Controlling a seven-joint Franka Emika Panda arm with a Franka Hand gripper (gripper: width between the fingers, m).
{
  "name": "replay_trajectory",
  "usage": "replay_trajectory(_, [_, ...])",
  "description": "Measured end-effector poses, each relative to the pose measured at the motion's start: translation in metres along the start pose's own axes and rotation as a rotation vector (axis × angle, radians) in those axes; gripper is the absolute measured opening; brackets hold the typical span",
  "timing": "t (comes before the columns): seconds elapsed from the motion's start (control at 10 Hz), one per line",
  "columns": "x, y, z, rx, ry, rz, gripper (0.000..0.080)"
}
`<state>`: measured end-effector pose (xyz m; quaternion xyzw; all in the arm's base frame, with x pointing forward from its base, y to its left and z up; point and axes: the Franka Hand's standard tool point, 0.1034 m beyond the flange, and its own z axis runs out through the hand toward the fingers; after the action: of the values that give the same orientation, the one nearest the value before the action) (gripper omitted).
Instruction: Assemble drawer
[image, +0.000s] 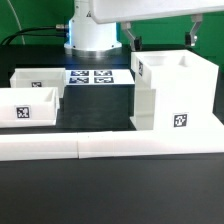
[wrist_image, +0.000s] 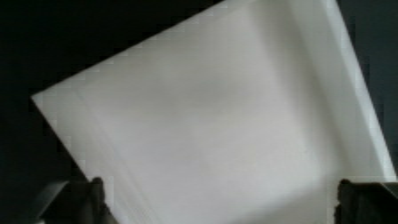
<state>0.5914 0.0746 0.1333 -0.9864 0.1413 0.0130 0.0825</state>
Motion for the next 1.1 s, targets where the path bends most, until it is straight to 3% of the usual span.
replay_trajectory(0.3, [0.0, 0.005, 0.0, -0.012, -0.008, -0.127, 0.0649])
replay_trajectory(0.4, [0.001, 0.019, -0.002, -0.038, -0.019, -0.157, 0.0649])
replay_trajectory(0.7, [-0.007, 0.078, -0.005, -0.067, -0.017, -0.167, 0.0649])
replay_trajectory(0.9, [-0.011, 0.108, -0.001, -0.075, -0.022, -0.156, 0.0649])
replay_trajectory(1.1, [-0.011, 0.104, -0.001, -0.076, -0.022, -0.161, 0.0649])
